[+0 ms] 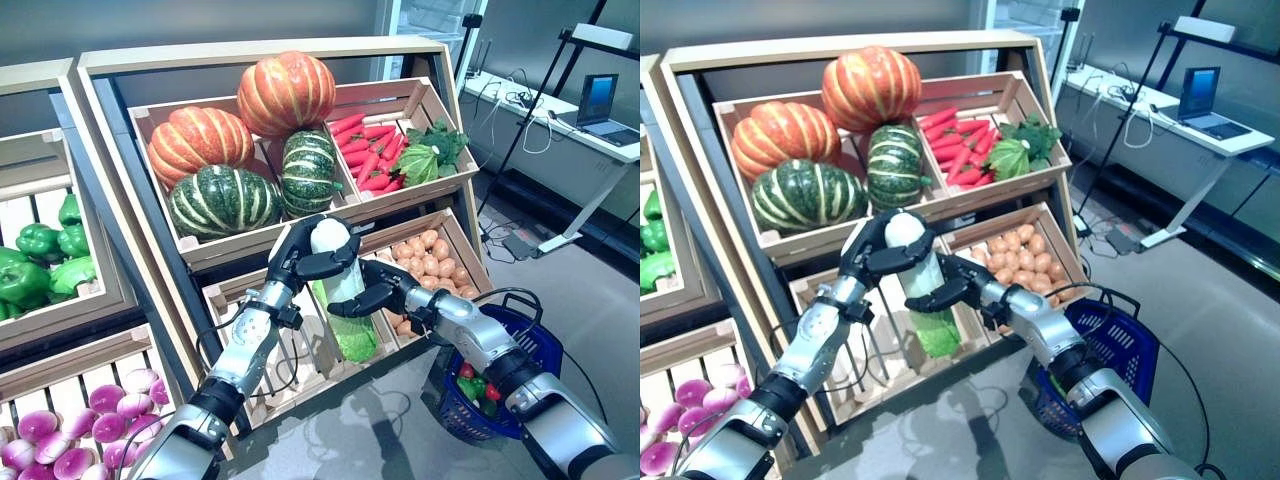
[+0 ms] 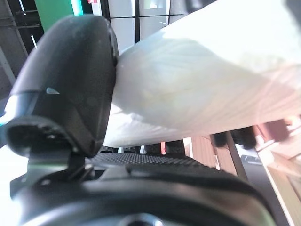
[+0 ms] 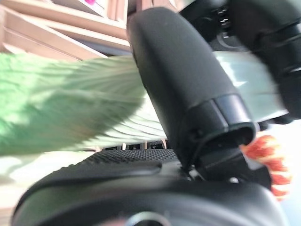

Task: Put vegetables into the basket

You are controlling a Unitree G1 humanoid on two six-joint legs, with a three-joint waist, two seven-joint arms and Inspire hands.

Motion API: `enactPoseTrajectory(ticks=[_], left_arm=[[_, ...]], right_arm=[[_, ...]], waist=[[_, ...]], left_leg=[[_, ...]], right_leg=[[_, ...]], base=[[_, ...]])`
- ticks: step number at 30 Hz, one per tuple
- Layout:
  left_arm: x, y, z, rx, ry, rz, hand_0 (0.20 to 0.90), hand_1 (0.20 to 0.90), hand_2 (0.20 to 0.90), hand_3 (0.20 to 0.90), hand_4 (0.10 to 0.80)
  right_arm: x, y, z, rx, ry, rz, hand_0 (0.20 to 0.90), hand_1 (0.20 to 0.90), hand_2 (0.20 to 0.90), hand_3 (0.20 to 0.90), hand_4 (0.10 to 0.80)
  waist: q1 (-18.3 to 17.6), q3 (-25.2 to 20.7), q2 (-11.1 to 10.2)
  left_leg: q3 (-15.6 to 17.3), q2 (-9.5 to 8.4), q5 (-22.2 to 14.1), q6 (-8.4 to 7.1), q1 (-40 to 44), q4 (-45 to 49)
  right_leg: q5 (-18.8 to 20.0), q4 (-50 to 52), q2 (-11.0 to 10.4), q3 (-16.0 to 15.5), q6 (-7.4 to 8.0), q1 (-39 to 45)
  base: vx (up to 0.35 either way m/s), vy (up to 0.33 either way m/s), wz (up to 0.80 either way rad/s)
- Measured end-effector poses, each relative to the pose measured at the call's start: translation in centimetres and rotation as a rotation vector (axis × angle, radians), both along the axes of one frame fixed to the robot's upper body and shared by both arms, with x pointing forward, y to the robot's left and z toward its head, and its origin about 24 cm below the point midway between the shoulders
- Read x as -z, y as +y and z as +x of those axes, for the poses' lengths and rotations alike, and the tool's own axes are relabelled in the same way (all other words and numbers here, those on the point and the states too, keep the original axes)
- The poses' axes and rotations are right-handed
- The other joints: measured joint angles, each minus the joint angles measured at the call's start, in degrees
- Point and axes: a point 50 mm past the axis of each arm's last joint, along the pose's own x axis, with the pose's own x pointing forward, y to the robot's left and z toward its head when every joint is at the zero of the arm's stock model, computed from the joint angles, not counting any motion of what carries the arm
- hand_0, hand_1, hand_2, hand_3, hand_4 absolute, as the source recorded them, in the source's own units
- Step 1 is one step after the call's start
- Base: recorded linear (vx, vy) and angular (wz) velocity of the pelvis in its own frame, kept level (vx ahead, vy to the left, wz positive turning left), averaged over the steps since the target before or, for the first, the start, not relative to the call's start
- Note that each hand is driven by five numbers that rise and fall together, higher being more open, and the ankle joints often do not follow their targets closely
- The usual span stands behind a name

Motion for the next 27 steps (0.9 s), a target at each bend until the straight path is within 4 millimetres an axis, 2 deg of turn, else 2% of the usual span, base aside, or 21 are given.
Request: enactPoseTrajectory(ticks=[10, 11, 13, 18, 27], left_arm=[[1.4, -0.9, -0.3, 0.046, 0.102, 0.036, 0.300, 0.300, 0.300, 0.300, 0.400], [1.4, -0.8, -0.3, 0.044, 0.108, 0.032, 0.300, 0.300, 0.300, 0.300, 0.400], [1.4, -0.8, -0.3, 0.043, 0.109, 0.028, 0.300, 0.300, 0.300, 0.300, 0.400], [1.4, -0.1, -0.2, 0.023, 0.129, 0.007, 0.300, 0.300, 0.300, 0.300, 0.400], [1.1, 0.0, -0.1, 0.022, 0.138, -0.043, 0.300, 0.300, 0.300, 0.300, 0.400]], right_arm=[[2.1, -0.6, 0.2, -0.075, 0.244, 0.006, 0.900, 0.900, 0.900, 0.900, 0.800], [2.2, -0.6, 0.2, -0.071, 0.256, 0.018, 0.853, 0.853, 0.853, 0.853, 0.769], [2.2, -0.6, 0.2, -0.064, 0.267, 0.041, 0.300, 0.300, 0.300, 0.300, 0.400], [2.3, 0.4, -0.1, -0.093, 0.263, 0.058, 0.300, 0.300, 0.300, 0.300, 0.400], [2.1, 0.5, 0.0, -0.081, 0.234, 0.063, 0.300, 0.300, 0.300, 0.300, 0.400]], waist=[[1.10, -0.13, -0.01], [1.24, -0.13, -0.01], [1.31, -0.15, -0.02], [1.31, -0.17, 0.00], [1.20, -0.49, -0.08]], left_leg=[[-0.86, -0.09, 0.21, 0.02, -0.07, 0.01], [-0.92, -0.10, 0.25, 0.02, -0.07, 0.01], [-1.10, -0.10, 0.28, 0.02, -0.03, 0.01], [-1.38, -0.10, 0.46, 0.03, 0.00, -0.02], [-2.32, -0.65, 1.14, 0.36, -0.11, -0.38]], right_leg=[[0.02, 0.00, -0.14, -0.08, 0.03, 0.35], [0.02, 0.00, -0.16, -0.10, 0.03, 0.39], [0.02, 0.00, -0.16, -0.15, 0.03, 0.51], [0.02, 0.00, -0.16, -0.15, 0.03, 0.67], [0.19, -0.01, -0.66, 0.10, 0.30, 0.74]], base=[[0.009, -0.005, 0.04], [0.000, 0.000, 0.00], [0.015, 0.009, 0.04], [0.004, 0.005, 0.02], [-0.002, 0.003, 0.05]])
